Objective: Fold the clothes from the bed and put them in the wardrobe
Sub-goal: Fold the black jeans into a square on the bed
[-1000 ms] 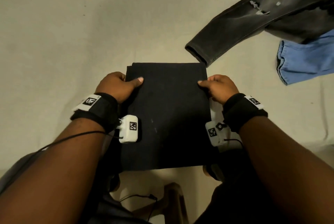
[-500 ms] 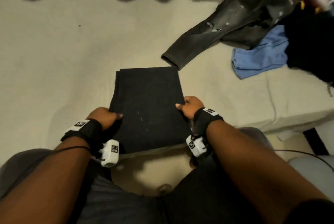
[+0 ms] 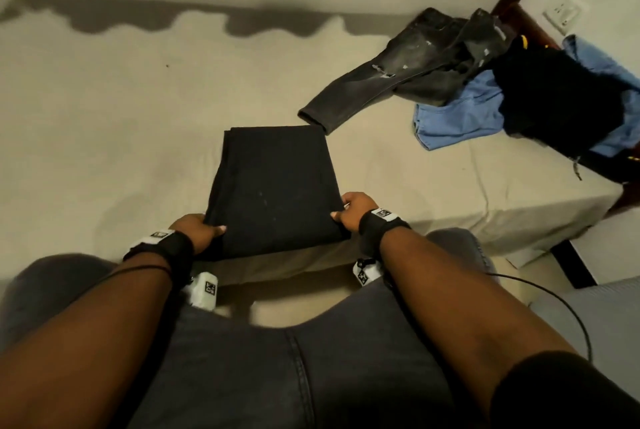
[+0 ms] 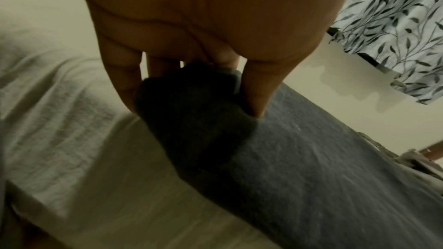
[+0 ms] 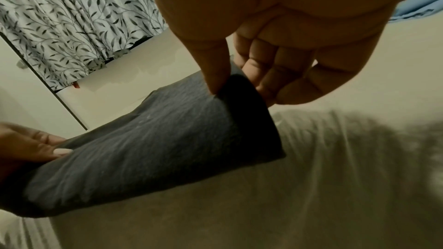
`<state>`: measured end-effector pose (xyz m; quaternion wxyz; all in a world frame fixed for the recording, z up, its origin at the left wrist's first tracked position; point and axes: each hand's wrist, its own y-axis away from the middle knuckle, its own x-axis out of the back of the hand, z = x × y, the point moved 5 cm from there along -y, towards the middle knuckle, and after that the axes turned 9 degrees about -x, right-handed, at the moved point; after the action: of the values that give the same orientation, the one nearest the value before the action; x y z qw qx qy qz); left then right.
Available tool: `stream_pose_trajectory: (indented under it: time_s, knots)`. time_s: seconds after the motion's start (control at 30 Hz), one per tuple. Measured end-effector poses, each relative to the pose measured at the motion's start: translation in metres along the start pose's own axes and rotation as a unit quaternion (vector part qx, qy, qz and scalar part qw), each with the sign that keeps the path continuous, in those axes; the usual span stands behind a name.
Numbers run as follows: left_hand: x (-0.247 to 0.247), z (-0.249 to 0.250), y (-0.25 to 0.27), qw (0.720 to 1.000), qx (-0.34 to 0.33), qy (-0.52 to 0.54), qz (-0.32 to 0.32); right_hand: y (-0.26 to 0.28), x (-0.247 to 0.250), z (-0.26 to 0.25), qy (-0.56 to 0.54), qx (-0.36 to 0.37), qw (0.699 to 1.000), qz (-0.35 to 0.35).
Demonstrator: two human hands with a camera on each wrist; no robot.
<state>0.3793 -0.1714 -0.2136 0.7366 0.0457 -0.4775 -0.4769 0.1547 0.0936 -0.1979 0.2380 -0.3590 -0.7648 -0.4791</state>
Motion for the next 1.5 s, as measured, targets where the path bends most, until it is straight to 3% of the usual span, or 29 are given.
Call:
stream_pose_trajectory:
  time_s: [0.17, 0.27, 0.33, 0.47, 0.77, 1.0, 1.13, 1.27, 1.37, 1.43, 1.5]
  knots:
    - [0.005, -0.003, 0.007, 0.999, -0.028, -0.023, 0.007, 0.003, 0.001, -0.003, 0.017, -0.01, 1.0, 0.001]
    - [0.01, -0.001, 0.005, 0.996, -0.028, -0.068, 0.04, 0.001, 0.014, -0.005, 0.021, -0.04, 0.998, 0.037]
    - [0.01, -0.005, 0.006, 0.996, -0.019, -0.089, 0.018, 0.003, 0.011, -0.002, 0.0, -0.054, 0.998, 0.023]
    - [0.006, -0.039, 0.008, 0.975, 0.057, -0.193, -0.096, 0.011, -0.009, 0.007, 0.075, -0.062, 0.993, -0.068]
    - [0.011, -0.041, -0.022, 0.959, 0.073, -0.252, -0.104, 0.009, 0.006, 0.005, 0.078, -0.05, 0.994, -0.057]
    - [0.026, 0.0, -0.024, 0.997, 0.0, -0.034, 0.069, -0.008, -0.004, -0.022, -0.132, -0.019, 0.988, -0.081]
    - [0.002, 0.012, -0.031, 0.99, -0.022, 0.121, 0.068, -0.034, -0.018, -0.021, -0.142, 0.002, 0.988, -0.057]
    - [-0.005, 0.004, -0.045, 0.986, 0.021, 0.126, 0.112, -0.08, -0.015, -0.005, -0.172, -0.068, 0.983, 0.003]
    - [0.004, 0.009, -0.068, 0.986, 0.038, 0.132, 0.089, -0.109, -0.015, -0.015, -0.166, -0.075, 0.983, -0.033]
    - [0.004, 0.017, -0.08, 0.989, 0.034, 0.14, 0.039, -0.116, -0.026, -0.023, -0.149, -0.05, 0.983, -0.09]
    - [0.002, 0.025, -0.096, 0.988, 0.04, 0.149, -0.005, -0.119, -0.032, -0.024, -0.11, -0.032, 0.988, -0.101]
